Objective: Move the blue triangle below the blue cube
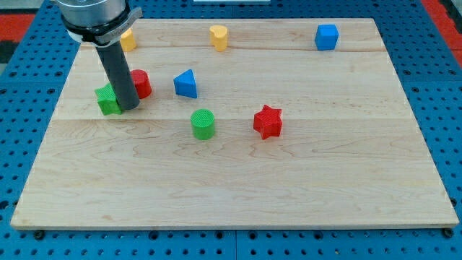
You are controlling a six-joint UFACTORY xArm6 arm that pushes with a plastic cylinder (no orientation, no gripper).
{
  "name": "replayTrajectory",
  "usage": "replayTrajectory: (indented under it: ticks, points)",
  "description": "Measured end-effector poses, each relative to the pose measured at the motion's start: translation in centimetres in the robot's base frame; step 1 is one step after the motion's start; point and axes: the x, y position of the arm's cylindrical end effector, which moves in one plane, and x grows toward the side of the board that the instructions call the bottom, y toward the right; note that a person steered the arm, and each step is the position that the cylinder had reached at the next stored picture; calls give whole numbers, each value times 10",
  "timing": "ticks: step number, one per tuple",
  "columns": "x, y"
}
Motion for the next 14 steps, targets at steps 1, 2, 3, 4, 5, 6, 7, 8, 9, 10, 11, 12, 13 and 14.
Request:
replayTrajectory:
  ticks: [1, 2, 3, 4, 5, 6, 7, 8, 9, 10, 11, 12, 13, 14]
  points:
    - [-1, 1]
    - [-19, 9]
    - [-42, 36]
    - [-44, 68]
    - [-43, 107]
    - [-46, 164]
    - [-46, 220]
    - [-46, 282]
    - [-45, 307]
    - [-48, 299]
    - [-54, 299]
    - [-43, 278]
    - [-13, 250]
    - [-9, 249]
